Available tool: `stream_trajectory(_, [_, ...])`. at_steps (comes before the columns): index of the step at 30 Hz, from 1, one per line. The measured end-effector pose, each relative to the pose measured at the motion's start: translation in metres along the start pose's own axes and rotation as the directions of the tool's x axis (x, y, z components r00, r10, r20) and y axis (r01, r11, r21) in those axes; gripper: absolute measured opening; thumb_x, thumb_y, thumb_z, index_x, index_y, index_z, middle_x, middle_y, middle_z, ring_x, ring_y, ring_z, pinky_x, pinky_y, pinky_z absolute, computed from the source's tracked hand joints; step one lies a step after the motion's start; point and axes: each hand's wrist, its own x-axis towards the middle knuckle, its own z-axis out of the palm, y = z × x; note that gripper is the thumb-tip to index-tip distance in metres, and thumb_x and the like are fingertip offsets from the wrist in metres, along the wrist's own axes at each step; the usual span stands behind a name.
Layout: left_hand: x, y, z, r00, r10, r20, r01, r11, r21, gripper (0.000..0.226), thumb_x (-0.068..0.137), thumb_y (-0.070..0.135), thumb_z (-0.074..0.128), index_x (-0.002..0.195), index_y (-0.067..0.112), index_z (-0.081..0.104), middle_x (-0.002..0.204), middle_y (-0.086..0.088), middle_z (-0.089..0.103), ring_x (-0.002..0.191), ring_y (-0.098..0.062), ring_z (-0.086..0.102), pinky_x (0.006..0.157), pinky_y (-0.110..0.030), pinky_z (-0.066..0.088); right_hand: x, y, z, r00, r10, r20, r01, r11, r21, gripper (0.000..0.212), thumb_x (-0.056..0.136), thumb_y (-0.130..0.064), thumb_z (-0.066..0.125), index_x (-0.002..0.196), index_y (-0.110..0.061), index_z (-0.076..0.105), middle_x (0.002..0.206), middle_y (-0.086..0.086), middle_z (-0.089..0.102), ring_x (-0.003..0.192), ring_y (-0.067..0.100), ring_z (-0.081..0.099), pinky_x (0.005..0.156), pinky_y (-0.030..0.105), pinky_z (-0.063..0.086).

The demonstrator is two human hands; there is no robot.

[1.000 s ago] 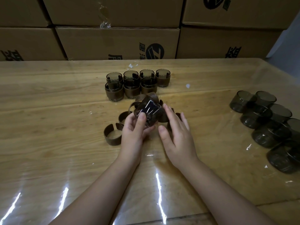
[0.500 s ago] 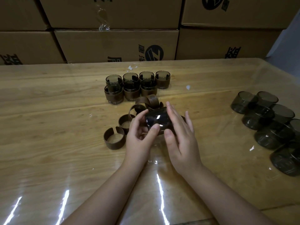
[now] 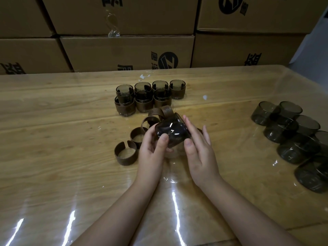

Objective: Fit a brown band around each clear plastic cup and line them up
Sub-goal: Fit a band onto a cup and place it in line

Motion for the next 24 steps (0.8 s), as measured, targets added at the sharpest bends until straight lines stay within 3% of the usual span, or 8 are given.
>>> stream_trajectory(7, [0.004,-0.005,-0.001,0.983,0.079,-0.169,-0.071,0.996,0.050,0.051,0.092,0.038,0.057,0.134,0.011,0.044,0.118,0.002,0.060,0.093,-0.001,0.064,0.063,-0.019,0.054,-0.005,-0.007,0.003,0.986,-0.169,-0.005,0.169,0.986,-0.010,0.057,0.102,-0.043,0.027,0.144,-0.007,0.038,0.148,0.000,0.043,0.139,0.010,0.038,0.120,0.046,0.013])
stream_trajectory(10, [0.004,-0.006,-0.002,0.985,0.105,-0.137,-0.083,0.984,0.158,0.059,0.088,0.051,0.048,0.136,0.017,0.045,0.123,-0.001,0.060,0.106,-0.017,0.062,0.078,-0.034,0.056,-0.007,-0.008,0.004,0.969,-0.238,-0.060,0.240,0.970,0.025,0.045,0.098,-0.026,0.041,0.141,-0.013,0.043,0.145,-0.003,0.048,0.136,0.010,0.042,0.117,0.043,0.024])
stream_trajectory(11, [0.003,-0.007,-0.002,0.986,0.118,-0.118,-0.091,0.973,0.214,0.063,0.089,0.053,0.044,0.139,0.015,0.044,0.127,-0.004,0.057,0.115,-0.024,0.057,0.091,-0.043,0.052,-0.006,-0.008,0.004,0.974,-0.209,-0.087,0.214,0.975,0.058,0.044,0.096,-0.025,0.045,0.140,-0.020,0.045,0.140,-0.008,0.052,0.132,0.009,0.045,0.113,0.038,0.031])
stream_trajectory(12, [0.002,-0.007,-0.002,0.984,0.141,-0.105,-0.108,0.957,0.268,0.064,0.090,0.054,0.041,0.141,0.015,0.043,0.130,-0.002,0.055,0.123,-0.021,0.052,0.102,-0.042,0.045,-0.005,-0.008,0.002,0.984,-0.143,-0.110,0.154,0.983,0.096,0.041,0.094,-0.028,0.048,0.136,-0.029,0.048,0.131,-0.014,0.057,0.126,0.007,0.049,0.108,0.031,0.036])
stream_trajectory(15, [-0.002,-0.010,-0.001,0.970,0.233,-0.064,-0.187,0.890,0.416,0.064,0.094,0.051,0.034,0.146,0.014,0.036,0.133,0.019,0.042,0.126,0.017,0.035,0.100,-0.003,0.028,0.000,-0.008,-0.003,0.999,0.040,-0.033,-0.031,0.972,0.232,0.026,0.090,-0.038,0.050,0.115,-0.044,0.054,0.105,-0.019,0.064,0.106,0.008,0.059,0.092,0.028,0.049])
stream_trajectory(16, [-0.003,-0.010,0.000,0.972,0.230,-0.049,-0.186,0.880,0.436,0.064,0.094,0.051,0.032,0.147,0.015,0.034,0.137,0.020,0.040,0.128,0.018,0.031,0.101,-0.002,0.025,0.000,-0.007,-0.003,0.999,0.038,0.019,-0.041,0.970,0.238,0.019,0.091,-0.037,0.050,0.107,-0.040,0.059,0.101,-0.017,0.065,0.102,0.009,0.061,0.088,0.031,0.051])
stream_trajectory(19, [-0.004,-0.008,0.000,0.980,0.201,-0.015,-0.177,0.895,0.410,0.062,0.096,0.048,0.027,0.149,0.018,0.030,0.152,0.006,0.037,0.142,-0.001,0.026,0.115,-0.020,0.022,-0.001,-0.006,0.000,0.994,0.043,0.100,-0.065,0.971,0.231,0.014,0.092,-0.026,0.052,0.097,-0.034,0.062,0.098,-0.017,0.066,0.097,0.004,0.062,0.084,0.024,0.050])
stream_trajectory(24, [-0.010,-0.003,0.004,0.959,0.259,0.115,-0.283,0.860,0.424,0.065,0.099,0.044,0.028,0.152,0.010,0.016,0.159,0.001,0.021,0.147,-0.003,0.014,0.116,-0.016,0.015,-0.002,0.001,-0.001,0.978,0.192,0.075,-0.206,0.936,0.286,0.018,0.095,-0.013,0.057,0.095,-0.028,0.066,0.091,-0.010,0.070,0.091,0.009,0.066,0.082,0.036,0.055])
